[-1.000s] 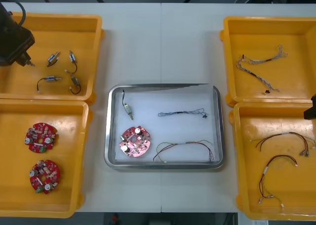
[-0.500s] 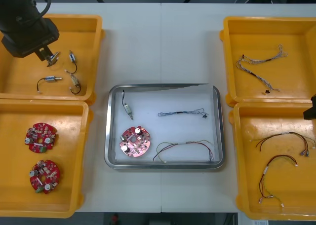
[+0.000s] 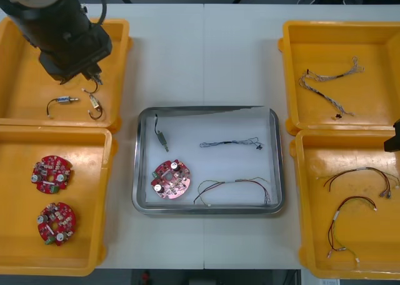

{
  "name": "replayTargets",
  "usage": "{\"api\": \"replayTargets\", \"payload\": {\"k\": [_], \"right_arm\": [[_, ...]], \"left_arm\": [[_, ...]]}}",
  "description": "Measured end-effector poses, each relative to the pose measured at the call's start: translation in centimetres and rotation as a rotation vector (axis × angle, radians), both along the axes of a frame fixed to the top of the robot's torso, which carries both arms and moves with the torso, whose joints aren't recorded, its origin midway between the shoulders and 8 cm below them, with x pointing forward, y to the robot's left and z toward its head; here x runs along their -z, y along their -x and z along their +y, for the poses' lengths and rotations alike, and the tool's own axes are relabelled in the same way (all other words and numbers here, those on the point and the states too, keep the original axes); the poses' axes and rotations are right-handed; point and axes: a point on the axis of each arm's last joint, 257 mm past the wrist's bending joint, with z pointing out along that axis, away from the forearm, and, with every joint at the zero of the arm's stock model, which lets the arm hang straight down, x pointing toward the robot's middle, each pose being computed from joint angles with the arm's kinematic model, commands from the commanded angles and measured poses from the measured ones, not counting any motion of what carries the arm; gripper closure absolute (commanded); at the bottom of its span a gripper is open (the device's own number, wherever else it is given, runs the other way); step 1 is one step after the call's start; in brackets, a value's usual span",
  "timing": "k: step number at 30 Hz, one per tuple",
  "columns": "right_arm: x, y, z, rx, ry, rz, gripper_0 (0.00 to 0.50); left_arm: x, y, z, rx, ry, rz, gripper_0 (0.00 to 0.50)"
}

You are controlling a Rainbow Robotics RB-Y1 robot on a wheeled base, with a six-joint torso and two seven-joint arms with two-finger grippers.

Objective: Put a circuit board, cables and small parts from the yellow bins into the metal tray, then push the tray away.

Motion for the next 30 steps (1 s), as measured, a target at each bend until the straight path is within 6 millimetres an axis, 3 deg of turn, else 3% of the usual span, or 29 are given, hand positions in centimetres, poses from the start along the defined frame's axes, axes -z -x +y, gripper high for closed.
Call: {"api": "replayTargets", "payload": {"k": [12,24,30], "right_arm": [[0.0,0.0,0.0,0.0,0.0,0.001,0.0],[0.0,0.0,0.0,0.0,-0.001,0.001,0.0],[0.0,0.0,0.0,0.0,-0.001,0.001,0.0]], "left_arm": [[4.1,2.8,-6.3,0.074,-0.046,-0.002,0.5],[5.5,2.5,-11.7,0.059,-0.038,-0.075,0.5],[7.6,3.4,-13.4,0.092,-0.097,-0.077,0.5]]}}
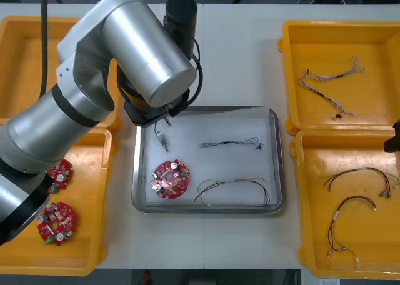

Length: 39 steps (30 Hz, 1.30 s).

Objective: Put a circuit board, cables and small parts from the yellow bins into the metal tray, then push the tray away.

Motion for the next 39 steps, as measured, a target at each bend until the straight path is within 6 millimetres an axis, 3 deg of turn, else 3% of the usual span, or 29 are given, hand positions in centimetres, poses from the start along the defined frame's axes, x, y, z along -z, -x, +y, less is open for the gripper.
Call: {"api": "replayTargets", "payload": {"k": [11,21,29,35,39], "right_arm": [[0.0,0.0,0.0,0.0,0.0,0.0,0.0],[0.0,0.0,0.0,0.0,0.0,0.0,0.0],[0.0,0.0,0.0,0.0,0.0,0.0,0.0],[0.0,0.0,0.0,0.0,0.0,0.0,0.0],[0.0,0.0,0.0,0.0,0.0,0.0,0.0]], "left_arm": [[5.3,1.7,-0.4,0.015,-0.085,0.017,0.5],[8.6,-1.1,-1.1,-0.011,-0.068,0.002,0.5],[10.6,-1.5,-1.0,-0.015,-0.083,0.018,0.495],[10.7,-1.4,-1.0,-0.012,-0.087,0.018,0.45],[10.7,-1.4,-1.1,-0.011,-0.087,0.018,0.34]]}}
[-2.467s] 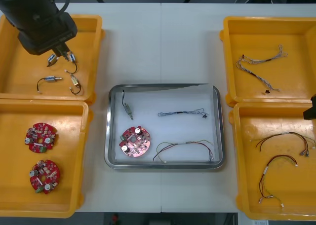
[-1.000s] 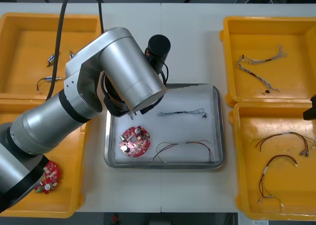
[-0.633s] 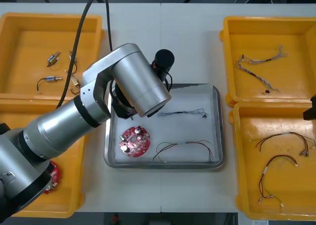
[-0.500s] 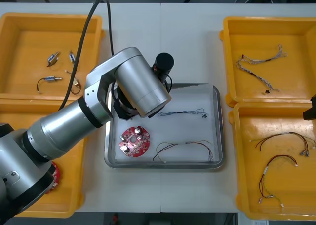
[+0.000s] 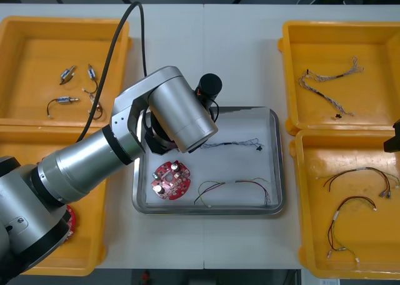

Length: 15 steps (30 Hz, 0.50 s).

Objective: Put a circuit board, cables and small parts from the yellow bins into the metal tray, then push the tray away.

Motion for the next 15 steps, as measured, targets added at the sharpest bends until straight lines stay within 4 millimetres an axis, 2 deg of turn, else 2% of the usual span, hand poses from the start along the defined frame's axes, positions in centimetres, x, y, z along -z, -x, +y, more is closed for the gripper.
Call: {"api": "replayTargets", "payload": {"k": [6,12,15], "right_arm": [[0.0,0.0,0.0,0.0,0.0,0.0,0.0],[0.0,0.0,0.0,0.0,0.0,0.0,0.0],[0.0,0.0,0.0,0.0,0.0,0.0,0.0]], "left_arm": [[-0.1,0.0,0.0,0.001,0.0,0.001,0.248],[-0.6,0.8,-0.8,0.018,0.011,0.03,0.215],[-1.6,1.8,-1.3,0.036,0.017,0.049,0.208]]}}
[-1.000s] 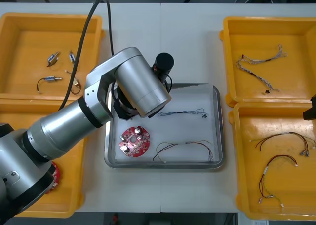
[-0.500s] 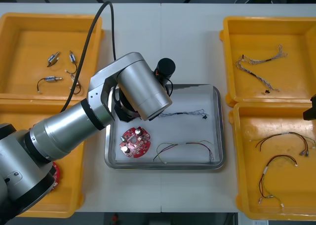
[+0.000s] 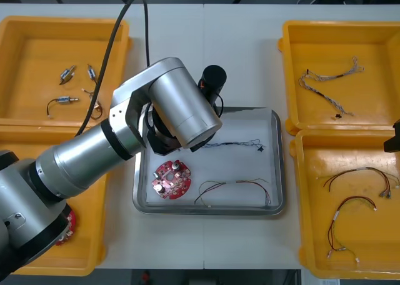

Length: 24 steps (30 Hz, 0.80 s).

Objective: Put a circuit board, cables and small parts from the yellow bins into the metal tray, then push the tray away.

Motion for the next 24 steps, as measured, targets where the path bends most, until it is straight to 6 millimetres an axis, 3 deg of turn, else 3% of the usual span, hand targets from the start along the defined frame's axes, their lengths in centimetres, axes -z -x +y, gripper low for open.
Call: {"api": "replayTargets", "payload": {"k": [7,13,19,24], "right_arm": [[0.0,0.0,0.0,0.0,0.0,0.0,0.0],[0.0,0.0,0.0,0.0,0.0,0.0,0.0],[0.1,0.1,0.1,-0.001,-0.002,0.002,0.0],[0.1,0.1,0.9,-0.026,-0.012,0.009,0.0]], "left_arm": [[-4.3,2.3,-0.2,0.025,0.046,0.042,0.164],[-10.1,2.4,-0.3,0.089,0.168,0.016,0.077],[-15.2,1.9,2.4,0.108,0.212,-0.028,0.058],[-16.8,2.1,5.8,0.128,0.19,-0.012,0.045]]}}
